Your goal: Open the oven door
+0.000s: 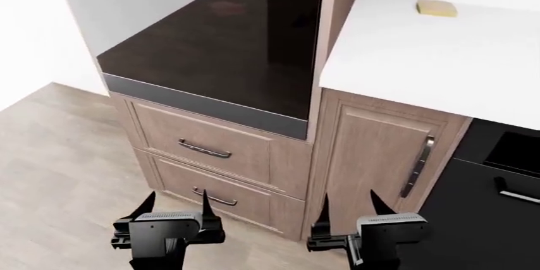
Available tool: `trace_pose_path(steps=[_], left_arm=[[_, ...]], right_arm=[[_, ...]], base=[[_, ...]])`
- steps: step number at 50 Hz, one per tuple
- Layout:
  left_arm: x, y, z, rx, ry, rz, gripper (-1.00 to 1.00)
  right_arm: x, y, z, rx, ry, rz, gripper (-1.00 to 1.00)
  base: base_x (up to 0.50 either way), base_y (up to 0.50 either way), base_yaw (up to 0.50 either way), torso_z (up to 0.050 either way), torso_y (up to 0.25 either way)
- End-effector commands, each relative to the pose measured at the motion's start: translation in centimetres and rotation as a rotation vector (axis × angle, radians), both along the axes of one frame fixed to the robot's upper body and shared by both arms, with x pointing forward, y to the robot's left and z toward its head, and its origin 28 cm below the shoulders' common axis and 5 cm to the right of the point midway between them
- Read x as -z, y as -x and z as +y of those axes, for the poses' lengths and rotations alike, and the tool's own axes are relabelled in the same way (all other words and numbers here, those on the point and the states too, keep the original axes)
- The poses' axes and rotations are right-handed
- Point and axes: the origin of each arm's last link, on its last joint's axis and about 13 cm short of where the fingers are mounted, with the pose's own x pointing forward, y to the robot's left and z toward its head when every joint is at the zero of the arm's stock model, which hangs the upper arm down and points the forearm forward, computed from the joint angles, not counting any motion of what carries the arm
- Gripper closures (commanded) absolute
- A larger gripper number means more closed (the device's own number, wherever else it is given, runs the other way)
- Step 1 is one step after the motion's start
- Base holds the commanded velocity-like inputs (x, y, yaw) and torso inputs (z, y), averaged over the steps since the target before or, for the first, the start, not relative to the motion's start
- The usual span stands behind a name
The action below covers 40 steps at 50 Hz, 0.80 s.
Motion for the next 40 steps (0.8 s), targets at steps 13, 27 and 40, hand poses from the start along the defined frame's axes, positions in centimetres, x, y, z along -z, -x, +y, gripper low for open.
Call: trace_pose_path(steps=[13, 27, 40], left_arm=[[-0.01, -0.01, -0.02, 0.000, 0.004, 0.001, -1.00], [0.03, -0.11, -0.01, -0.001, 0.007, 0.003, -1.00], [-0.08, -0.03, -0.02, 0.000, 0.011, -0.001, -1.00]], right_arm=[[-0.11, 0.12, 0.04, -0.015, -0.009, 0.006, -1.00], [-0.08, 0.05, 0.04, -0.015, -0.016, 0.012, -1.00], [-0.05, 0.06, 0.01, -0.009, -0.015, 0.011, -1.00]], base=[[0.16, 0.06, 0.00, 0.000, 0.000], [0.20, 0.05, 0.00, 0.000, 0.000], [0.32, -0.11, 0.00, 0.000, 0.000]])
